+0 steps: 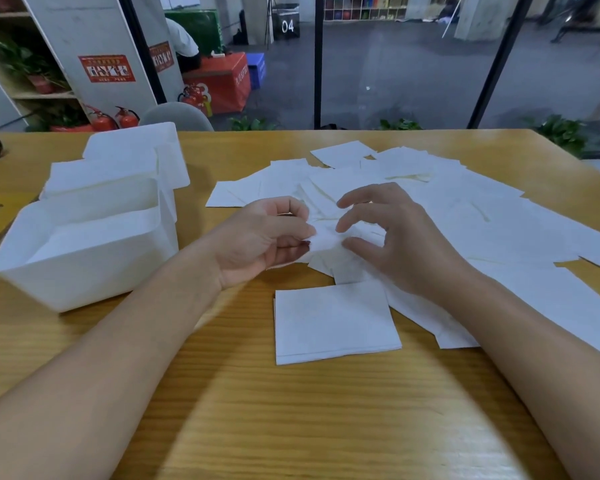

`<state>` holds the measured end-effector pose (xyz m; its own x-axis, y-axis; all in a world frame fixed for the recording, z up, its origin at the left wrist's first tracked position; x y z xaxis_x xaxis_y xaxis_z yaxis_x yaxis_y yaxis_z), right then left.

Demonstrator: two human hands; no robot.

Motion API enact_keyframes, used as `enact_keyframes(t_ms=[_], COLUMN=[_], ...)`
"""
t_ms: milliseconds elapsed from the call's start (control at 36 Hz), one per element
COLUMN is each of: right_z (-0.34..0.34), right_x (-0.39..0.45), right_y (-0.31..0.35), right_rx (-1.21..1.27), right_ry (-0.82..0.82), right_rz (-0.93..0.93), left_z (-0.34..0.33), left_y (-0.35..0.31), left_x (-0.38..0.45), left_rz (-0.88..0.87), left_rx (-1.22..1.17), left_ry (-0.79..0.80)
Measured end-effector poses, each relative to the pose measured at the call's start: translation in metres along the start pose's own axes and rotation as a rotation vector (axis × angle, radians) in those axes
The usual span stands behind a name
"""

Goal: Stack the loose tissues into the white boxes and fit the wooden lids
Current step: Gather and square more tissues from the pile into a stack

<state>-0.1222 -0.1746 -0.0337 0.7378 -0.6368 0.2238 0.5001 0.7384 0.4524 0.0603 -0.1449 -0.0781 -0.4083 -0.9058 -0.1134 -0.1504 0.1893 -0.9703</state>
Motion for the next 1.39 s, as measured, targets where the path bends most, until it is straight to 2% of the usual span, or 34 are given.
enact_keyframes(t_ms=[83,167,194,250,278,306,389,444,528,667,833,944,1167,1278,1389], right_z=[0.002,0.002,0.002,0.001,0.001,0.001,0.002,0.002,0.007,0.017,0.005,0.010,0.024,0.031,0.033], right_x=[-0.001,-0.001,-0.001,0.000,0.000,0.000,-0.001,-0.001,-0.001,-0.004,-0.003,-0.004,-0.008,-0.010,-0.005], right_y=[0.002,0.002,0.001,-0.001,-0.003,-0.005,-0.006,-0.003,0.000,0.003,-0.003,-0.010,-0.006,-0.003,-0.007], right_rx=[0.043,0.073,0.081,0.089,0.082,0.070,0.052,0.044,0.058,0.133,0.101,0.096,0.118,0.217,0.385], right_ry=[-0.018,-0.003,0.003,0.006,0.002,-0.005,-0.028,-0.038,-0.071,-0.141,-0.039,-0.085,-0.208,-0.250,-0.141], right_rz=[0.030,0.029,0.023,0.007,-0.007,-0.023,-0.043,-0.033,-0.025,0.009,-0.031,-0.056,-0.022,-0.011,-0.026], left_z=[-0.001,0.006,0.012,0.025,0.024,0.018,-0.011,-0.029,-0.041,-0.028,-0.009,-0.005,-0.003,0.001,0.004], left_y=[-0.004,-0.003,-0.004,-0.016,-0.027,-0.037,-0.051,-0.053,-0.051,-0.056,-0.050,-0.050,-0.067,-0.070,-0.069], left_x=[-0.001,-0.002,-0.004,-0.011,-0.013,-0.015,-0.018,-0.018,-0.020,-0.022,-0.020,-0.022,-0.032,-0.032,-0.026], left_rz=[-0.009,0.021,0.036,0.031,-0.025,-0.112,-0.339,-0.393,-0.442,-0.511,-0.437,-0.432,-0.591,-0.573,-0.447], left_rx=[-0.028,0.014,0.138,0.581,0.767,0.852,0.819,0.939,1.159,1.139,1.069,1.063,0.965,0.917,0.794], left_ry=[0.025,-0.032,-0.099,-0.316,-0.400,-0.427,-0.251,-0.143,-0.133,-0.235,-0.304,-0.346,-0.401,-0.386,-0.214])
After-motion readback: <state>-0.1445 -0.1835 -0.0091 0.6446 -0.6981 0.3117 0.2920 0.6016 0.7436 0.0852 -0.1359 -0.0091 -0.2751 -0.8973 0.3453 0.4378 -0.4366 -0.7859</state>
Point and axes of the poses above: each hand's wrist, its own x-axis towards the middle knuckle, its own z-axis out of the back of the hand, y = z × x, the point moved 9 cm from there along x, towards the middle knuckle, and after that the axes turned 14 degrees about y, right-handed, at the moved point
